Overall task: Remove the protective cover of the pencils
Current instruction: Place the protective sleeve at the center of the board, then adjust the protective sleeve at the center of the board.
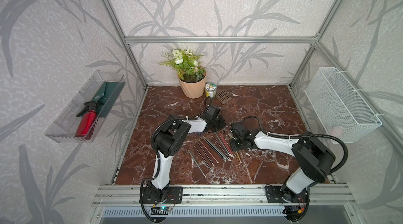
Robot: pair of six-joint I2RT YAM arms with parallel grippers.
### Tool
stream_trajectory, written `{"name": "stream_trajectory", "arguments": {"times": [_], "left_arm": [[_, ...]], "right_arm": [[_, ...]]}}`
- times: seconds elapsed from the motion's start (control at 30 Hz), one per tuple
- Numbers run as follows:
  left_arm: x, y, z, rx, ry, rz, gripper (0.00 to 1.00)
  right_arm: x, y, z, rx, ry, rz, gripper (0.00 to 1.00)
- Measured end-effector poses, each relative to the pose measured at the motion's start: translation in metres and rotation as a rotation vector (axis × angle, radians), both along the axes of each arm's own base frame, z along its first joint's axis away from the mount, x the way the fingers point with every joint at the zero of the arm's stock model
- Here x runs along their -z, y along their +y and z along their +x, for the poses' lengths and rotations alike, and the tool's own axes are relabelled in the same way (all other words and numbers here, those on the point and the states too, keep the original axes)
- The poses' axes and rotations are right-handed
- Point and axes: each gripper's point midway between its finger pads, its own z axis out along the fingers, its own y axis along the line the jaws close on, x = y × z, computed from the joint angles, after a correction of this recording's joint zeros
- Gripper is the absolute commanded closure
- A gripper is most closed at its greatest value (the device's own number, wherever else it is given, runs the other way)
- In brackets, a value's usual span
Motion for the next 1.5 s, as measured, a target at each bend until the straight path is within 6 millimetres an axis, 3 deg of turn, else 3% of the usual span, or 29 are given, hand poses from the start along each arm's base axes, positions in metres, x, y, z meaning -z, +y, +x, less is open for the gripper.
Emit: {"name": "stream_trajectory", "arguments": {"times": [0.13, 0.4, 0.47, 0.57, 0.7, 0.8, 0.9, 1.07, 1.27, 1.5], "left_arm": [[0.000, 0.002, 0.000, -0.005, 0.001, 0.009, 0.80], [0.000, 0.004, -0.001, -0.011, 0.004, 0.020, 0.80], [-0.001, 0.004, -0.001, -0.011, 0.004, 0.020, 0.80], [-0.001, 0.005, -0.002, -0.011, 0.006, 0.021, 0.80], [-0.002, 0.007, -0.005, -0.011, 0.010, 0.024, 0.80], [-0.006, 0.012, -0.011, -0.009, 0.014, 0.029, 0.80], [-0.015, 0.015, -0.015, -0.007, 0.003, 0.025, 0.80], [-0.036, 0.019, -0.022, -0.001, -0.029, 0.006, 0.80], [-0.061, 0.031, -0.031, -0.006, -0.085, 0.001, 0.80], [-0.073, 0.065, -0.042, -0.053, -0.157, 0.069, 0.78]], "right_arm": [[-0.001, 0.006, 0.006, -0.003, -0.004, 0.011, 1.00], [0.000, 0.014, 0.018, 0.001, -0.013, 0.027, 1.00], [-0.001, 0.014, 0.019, 0.002, -0.012, 0.032, 0.90], [-0.004, 0.010, 0.022, 0.008, -0.016, 0.034, 0.62], [-0.030, -0.015, 0.042, 0.096, -0.072, 0.091, 0.55], [-0.060, -0.048, 0.078, 0.227, -0.159, 0.161, 0.54], [-0.073, -0.081, 0.117, 0.345, -0.202, 0.182, 0.57], [-0.055, -0.100, 0.172, 0.412, -0.152, 0.213, 0.60], [-0.023, -0.091, 0.173, 0.374, -0.062, 0.194, 0.61], [-0.023, -0.087, 0.175, 0.346, -0.057, 0.196, 0.62]]}}
